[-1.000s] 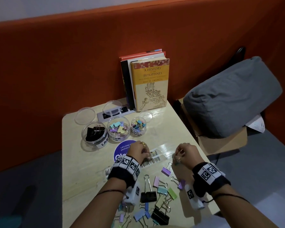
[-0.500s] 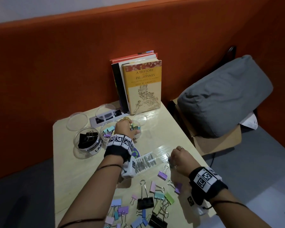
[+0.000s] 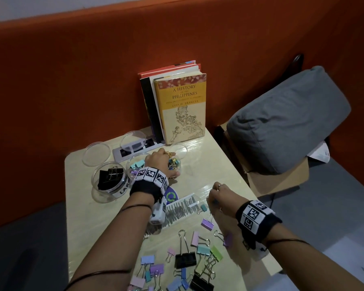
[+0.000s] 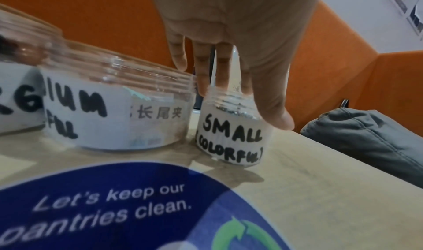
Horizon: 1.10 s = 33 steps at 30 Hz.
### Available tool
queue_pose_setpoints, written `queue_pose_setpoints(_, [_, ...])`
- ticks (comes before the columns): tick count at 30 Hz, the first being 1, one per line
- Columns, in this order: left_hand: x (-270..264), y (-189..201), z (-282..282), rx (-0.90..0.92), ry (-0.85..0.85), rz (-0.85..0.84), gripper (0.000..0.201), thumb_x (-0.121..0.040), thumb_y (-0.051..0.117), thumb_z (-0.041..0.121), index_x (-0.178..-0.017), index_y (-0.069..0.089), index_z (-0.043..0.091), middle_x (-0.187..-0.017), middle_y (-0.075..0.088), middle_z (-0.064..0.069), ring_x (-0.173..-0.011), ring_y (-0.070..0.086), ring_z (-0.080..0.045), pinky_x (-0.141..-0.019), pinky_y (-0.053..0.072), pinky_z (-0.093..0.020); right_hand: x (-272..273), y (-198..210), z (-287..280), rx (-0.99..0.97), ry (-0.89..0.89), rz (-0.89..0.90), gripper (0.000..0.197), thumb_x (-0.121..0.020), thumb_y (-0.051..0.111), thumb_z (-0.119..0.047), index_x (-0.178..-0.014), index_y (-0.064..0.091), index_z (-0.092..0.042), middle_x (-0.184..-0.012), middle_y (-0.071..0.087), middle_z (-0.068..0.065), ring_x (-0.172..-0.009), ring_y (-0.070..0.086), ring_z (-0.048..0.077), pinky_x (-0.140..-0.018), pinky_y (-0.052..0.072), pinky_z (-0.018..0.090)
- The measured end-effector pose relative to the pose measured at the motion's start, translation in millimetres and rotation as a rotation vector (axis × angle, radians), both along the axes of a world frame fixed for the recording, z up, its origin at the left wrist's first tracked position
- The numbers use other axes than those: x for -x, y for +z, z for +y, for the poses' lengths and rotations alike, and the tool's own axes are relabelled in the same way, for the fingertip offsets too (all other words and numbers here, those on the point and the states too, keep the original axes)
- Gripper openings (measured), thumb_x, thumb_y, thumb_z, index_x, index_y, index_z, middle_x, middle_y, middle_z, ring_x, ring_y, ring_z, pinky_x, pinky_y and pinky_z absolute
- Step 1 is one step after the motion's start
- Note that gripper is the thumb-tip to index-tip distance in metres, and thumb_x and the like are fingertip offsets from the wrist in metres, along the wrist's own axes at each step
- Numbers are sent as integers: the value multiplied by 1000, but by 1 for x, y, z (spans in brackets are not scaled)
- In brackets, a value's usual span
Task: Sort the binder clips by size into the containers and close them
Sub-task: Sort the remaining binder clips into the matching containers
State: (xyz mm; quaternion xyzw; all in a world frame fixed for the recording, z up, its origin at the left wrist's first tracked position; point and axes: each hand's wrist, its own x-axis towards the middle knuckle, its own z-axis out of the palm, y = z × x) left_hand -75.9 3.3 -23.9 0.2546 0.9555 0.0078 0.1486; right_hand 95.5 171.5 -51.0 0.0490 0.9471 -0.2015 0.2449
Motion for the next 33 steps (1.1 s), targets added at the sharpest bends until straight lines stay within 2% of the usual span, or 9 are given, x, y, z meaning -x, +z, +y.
queue_pose_setpoints(5, [-5,-7,-1,-17,52,27,68,-74,65,61,-122,59,13,-125,47,-4,-118,47,-25,-95,38,-39,3,-4,-1,26,55,13,39,-79,56,1,-116,53,-13,-104,38,3,-82,43,14,-75,37,16])
queue_pose_setpoints(9, [-6,-5,0,-32,65,-4,71,-73,66,60,-128,55,16,-125,47,-4,-120,45,-25,-97,37,-40,4,-4,-10,-69,148,44,11,-82,50,-1,-91,54,-7,-90,46,8,-74,49,17,-67,40,21])
queue_pose_setpoints(10, [-7,-4,0,-34,68,-2,71,-73,66,60,-128,54,16,-125,47,-4,-120,45,-25,-97,37,-40,5,-3,-12,-66,120,33,11,-82,49,0,-91,52,-5,-92,49,11,-78,52,19,-68,40,22])
queue_pose_setpoints(12, [-8,-3,-1,-31,67,-2,72,-74,65,60,-131,51,20,-127,46,-3,-122,44,-24,-98,35,-40,9,-3,-13,-45,63,-15,30,-79,53,4,-108,50,-2,-110,50,15,-101,53,28,-81,41,27])
queue_pose_setpoints(14, [-8,-2,-2,-20,56,-16,73,-75,63,61,-137,44,28,-131,45,-3,-126,42,-23,-103,31,-43,11,-3,-15,0,36,-8,37,-79,54,5,-116,48,-2,-119,48,17,-109,51,31,-88,41,30])
queue_pose_setpoints(18, [-10,1,-1,-6,71,-46,70,-75,63,60,-136,46,29,-131,44,-2,-128,40,-23,-110,19,-53,18,-5,-31,103,49,64,30,-84,56,1,-114,58,-4,-109,47,15,-96,54,30,-80,40,26])
queue_pose_setpoints(21, [-11,3,-1,-2,67,-60,69,-76,63,59,-134,48,27,-131,44,-3,-127,40,-23,-110,18,-55,17,-7,-42,79,139,48,32,-83,59,-3,-114,62,-4,-115,50,18,-101,56,33,-87,44,29])
queue_pose_setpoints(29, [-12,2,-2,0,59,-44,62,-76,62,59,-123,58,19,-130,45,-3,-125,41,-24,-110,20,-54,22,-5,-53,-96,261,12,33,-82,55,-1,-115,56,2,-119,51,23,-106,55,36,-88,45,36])
queue_pose_setpoints(33, [-10,-2,-5,-35,32,-23,66,-76,62,60,-129,53,21,-128,46,-3,-124,42,-25,-110,22,-48,32,0,-57,-154,335,-39,33,-78,61,0,-111,57,3,-117,55,23,-106,56,37,-89,46,37])
